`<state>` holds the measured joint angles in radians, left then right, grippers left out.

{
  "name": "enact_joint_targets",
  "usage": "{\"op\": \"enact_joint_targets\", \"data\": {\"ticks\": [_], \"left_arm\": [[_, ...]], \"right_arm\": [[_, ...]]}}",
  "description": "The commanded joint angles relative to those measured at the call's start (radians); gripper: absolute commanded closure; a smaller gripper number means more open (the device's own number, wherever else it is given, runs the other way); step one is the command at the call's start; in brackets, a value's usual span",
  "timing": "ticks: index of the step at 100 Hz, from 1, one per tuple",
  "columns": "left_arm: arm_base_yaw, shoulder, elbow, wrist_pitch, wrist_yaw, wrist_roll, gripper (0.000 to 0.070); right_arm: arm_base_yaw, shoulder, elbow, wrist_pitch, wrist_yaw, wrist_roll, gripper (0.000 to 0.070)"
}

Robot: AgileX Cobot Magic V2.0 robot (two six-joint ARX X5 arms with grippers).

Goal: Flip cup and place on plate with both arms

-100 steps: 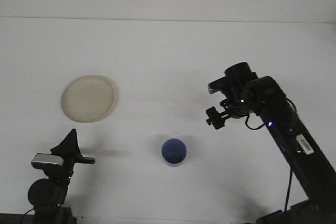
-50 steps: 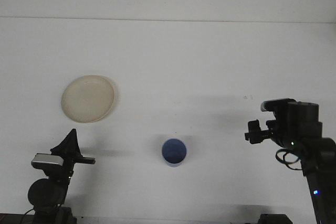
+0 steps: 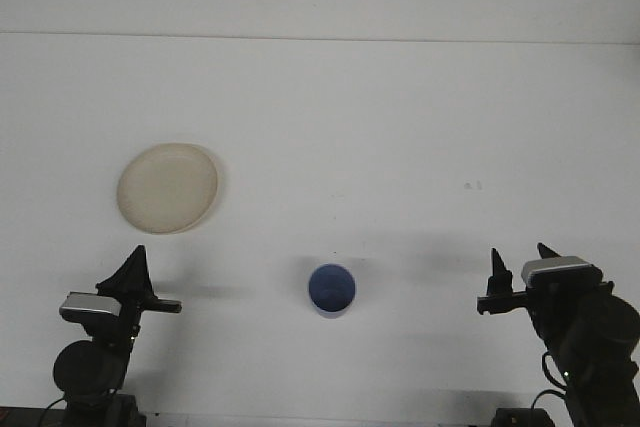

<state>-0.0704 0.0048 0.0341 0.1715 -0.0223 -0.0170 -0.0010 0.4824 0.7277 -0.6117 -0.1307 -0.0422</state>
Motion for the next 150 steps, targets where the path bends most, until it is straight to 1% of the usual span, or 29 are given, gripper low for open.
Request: {"op": "enact_joint_targets", "data": {"ticks": [1, 24, 83, 102, 110, 121, 133, 150], "left_arm": [[-0.001, -0.002, -0.020, 0.010, -0.003, 0.005, 0.0688], [-0.001, -0.002, -0.020, 0.010, -0.003, 0.005, 0.0688], [-0.001, -0.002, -0.018, 0.011, -0.004, 0.006, 0.0688], [-0.001, -0.002, 0.033, -0.001, -0.004, 0.005, 0.0688], [-0.001, 0.002, 0.091, -0.063, -0.010, 0.005, 0.0688], [-0.001, 0.037, 0.206, -0.186, -0.053, -0.003, 0.0688], [-0.001, 0.118, 0.361, -0.332, -0.053, -0.003, 0.0688], [-0.001, 0.298, 0.613, -0.549, -0.053, -0.002, 0.0688]], "right_arm": [[0.001, -0.039, -0.021, 0.045, 0.005, 0.016, 0.0215], [0.001, -0.130, -0.106, 0.110, 0.019, 0.016, 0.0215], [0.001, -0.130, -0.106, 0.125, 0.026, 0.017, 0.0215], [0.001, -0.130, -0.106, 0.125, 0.026, 0.017, 0.0215], [0.001, -0.130, -0.106, 0.125, 0.026, 0.017, 0.0215], [0.001, -0.130, -0.106, 0.126, 0.027, 0.016, 0.0215], [0.001, -0.130, -0.106, 0.126, 0.027, 0.016, 0.0215], [0.001, -0.130, -0.106, 0.132, 0.027, 0.016, 0.0215]]}}
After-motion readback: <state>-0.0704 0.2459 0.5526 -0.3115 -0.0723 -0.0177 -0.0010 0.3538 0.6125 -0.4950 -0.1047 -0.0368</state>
